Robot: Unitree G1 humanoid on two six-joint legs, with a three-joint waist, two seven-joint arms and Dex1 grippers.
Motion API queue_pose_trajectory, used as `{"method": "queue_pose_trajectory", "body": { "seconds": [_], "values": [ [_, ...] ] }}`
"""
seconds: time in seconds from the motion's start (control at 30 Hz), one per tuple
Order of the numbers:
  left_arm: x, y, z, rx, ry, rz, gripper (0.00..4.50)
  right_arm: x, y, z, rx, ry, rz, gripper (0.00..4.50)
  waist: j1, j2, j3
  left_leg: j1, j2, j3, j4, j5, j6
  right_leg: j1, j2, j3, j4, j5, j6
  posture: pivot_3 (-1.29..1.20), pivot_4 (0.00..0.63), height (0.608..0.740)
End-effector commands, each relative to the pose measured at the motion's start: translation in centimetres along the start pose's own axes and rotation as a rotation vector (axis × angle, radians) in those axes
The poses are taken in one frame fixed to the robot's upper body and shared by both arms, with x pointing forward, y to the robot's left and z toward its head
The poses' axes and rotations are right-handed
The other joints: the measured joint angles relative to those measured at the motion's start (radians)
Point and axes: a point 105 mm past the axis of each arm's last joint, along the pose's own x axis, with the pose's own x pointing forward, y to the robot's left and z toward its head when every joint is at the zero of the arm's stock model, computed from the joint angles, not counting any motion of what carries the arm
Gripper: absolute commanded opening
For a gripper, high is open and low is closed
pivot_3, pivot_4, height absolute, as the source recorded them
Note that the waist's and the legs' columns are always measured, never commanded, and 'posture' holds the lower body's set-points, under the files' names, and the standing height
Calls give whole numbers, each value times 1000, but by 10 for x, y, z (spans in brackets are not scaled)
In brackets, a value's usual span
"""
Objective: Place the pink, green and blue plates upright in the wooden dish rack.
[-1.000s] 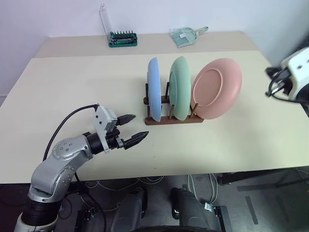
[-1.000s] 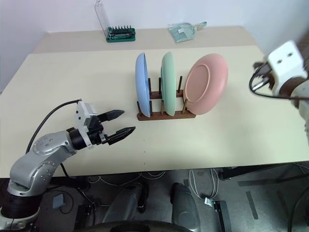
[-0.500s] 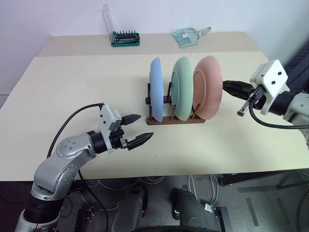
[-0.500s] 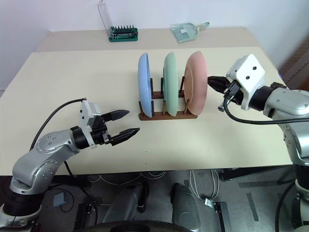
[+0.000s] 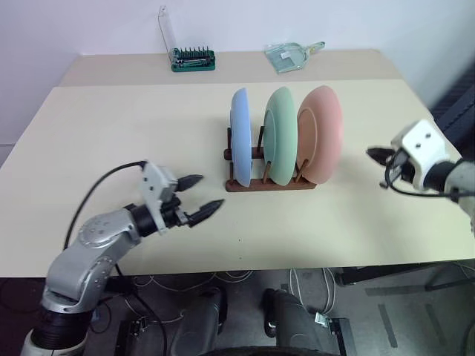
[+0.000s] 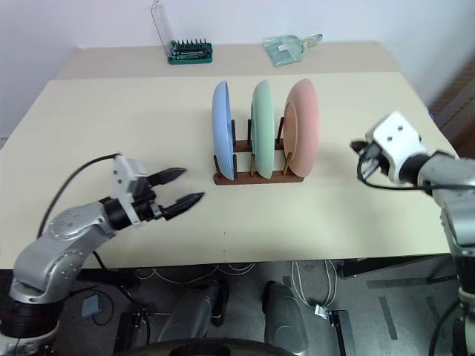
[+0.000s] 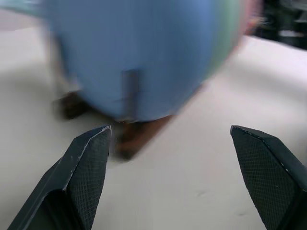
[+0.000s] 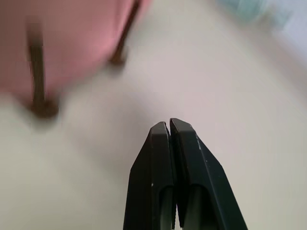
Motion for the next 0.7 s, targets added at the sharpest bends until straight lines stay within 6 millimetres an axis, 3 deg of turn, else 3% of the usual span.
{"method": "queue_pose_trajectory", "body": {
  "seconds": [0.03, 0.13, 0.27, 0.6, 0.7],
  "values": [
    [-21, 20, 0, 53, 12, 99, 4103, -5, -10, 8, -17, -54, -44, 65, -5, 1, 0, 0, 0, 1, 0, 0, 0, 0, 0, 0, 0, 0, 0, 0, 150, 740],
    [-36, 31, -11, 64, 59, 156, 4103, 1, -6, 4, 9, -63, -40, 65, -5, 1, 0, 1, 1, 1, 1, -1, -2, 1, 0, 0, 0, 0, 0, 0, 150, 740],
    [-40, 38, -12, 70, 49, 197, 4103, 9, -4, 3, 33, -86, -39, 65, 5, 1, 0, 0, 1, 0, 1, -2, -3, 1, 0, 0, 0, 0, -1, 0, 150, 740],
    [-37, 36, -18, 45, 27, 239, 4103, 18, -11, 11, 243, -296, -129, 65, 4, 0, -1, 0, 0, 0, 1, -2, -2, 1, 0, 0, 0, 1, 0, 0, 150, 740],
    [-33, 34, -20, 37, 20, 243, 4103, 21, -12, -2, 311, -301, -148, 65, 4, 0, -1, 1, 0, 0, 2, -1, -2, 1, 0, 0, 1, 1, 0, 0, 150, 740]
  ]
}}
